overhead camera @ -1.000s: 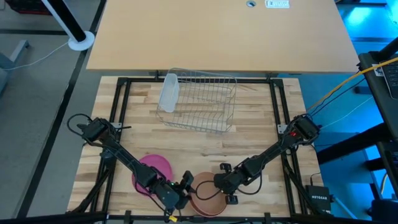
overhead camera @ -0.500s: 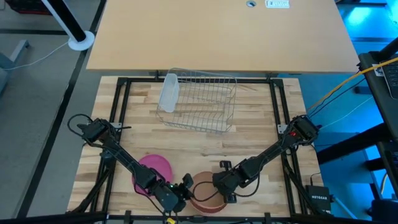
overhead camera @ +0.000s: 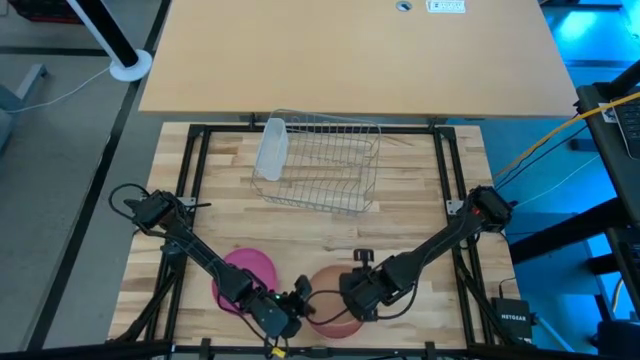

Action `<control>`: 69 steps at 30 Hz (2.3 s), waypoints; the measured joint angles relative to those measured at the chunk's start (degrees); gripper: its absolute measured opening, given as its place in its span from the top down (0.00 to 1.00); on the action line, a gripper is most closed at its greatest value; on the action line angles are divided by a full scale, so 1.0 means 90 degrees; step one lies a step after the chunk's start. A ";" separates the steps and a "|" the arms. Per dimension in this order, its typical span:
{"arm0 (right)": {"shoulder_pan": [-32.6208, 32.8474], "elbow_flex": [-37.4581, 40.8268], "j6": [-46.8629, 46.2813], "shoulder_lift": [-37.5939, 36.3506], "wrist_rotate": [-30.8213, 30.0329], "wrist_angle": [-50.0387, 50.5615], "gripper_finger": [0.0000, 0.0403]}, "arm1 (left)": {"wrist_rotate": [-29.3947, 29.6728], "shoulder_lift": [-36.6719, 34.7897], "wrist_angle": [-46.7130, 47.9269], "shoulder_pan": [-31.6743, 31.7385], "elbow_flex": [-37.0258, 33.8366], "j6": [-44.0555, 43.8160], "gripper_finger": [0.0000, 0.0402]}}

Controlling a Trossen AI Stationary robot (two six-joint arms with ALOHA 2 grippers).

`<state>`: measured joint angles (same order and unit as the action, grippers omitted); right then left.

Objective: Sort dishes
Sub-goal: Put the light red plate into the dish rack

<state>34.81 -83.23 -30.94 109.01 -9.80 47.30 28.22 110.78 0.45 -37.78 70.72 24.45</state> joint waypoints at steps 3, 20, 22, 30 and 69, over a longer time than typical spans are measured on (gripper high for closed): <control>0.0000 -0.0316 -0.0001 -0.0005 -0.0140 0.0524 0.79 | 0.0122 0.0001 -0.0102 0.0000 0.0000 0.0002 0.99; 0.0010 -0.1518 -0.0002 -0.0011 -0.0868 0.2071 0.79 | 0.0327 -0.0001 -0.0180 0.0009 0.0010 -0.0263 1.00; 0.0010 -0.1556 -0.0002 -0.0012 -0.0861 0.1948 0.79 | 0.0324 -0.0006 -0.0186 0.0015 0.0010 -0.0415 1.00; 0.0010 -0.1572 -0.0004 -0.0012 -0.0619 0.1231 0.79 | 0.0273 -0.0010 -0.0192 0.0079 0.0012 -0.0445 1.00; -0.0684 -0.2039 0.1518 -0.0034 0.3324 0.1079 0.67 | -0.0259 -0.0010 -0.0115 0.0085 0.0012 -0.0974 1.00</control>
<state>28.65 -101.59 -17.28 108.71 20.12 57.01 25.89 110.69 -0.58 -37.01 70.83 15.68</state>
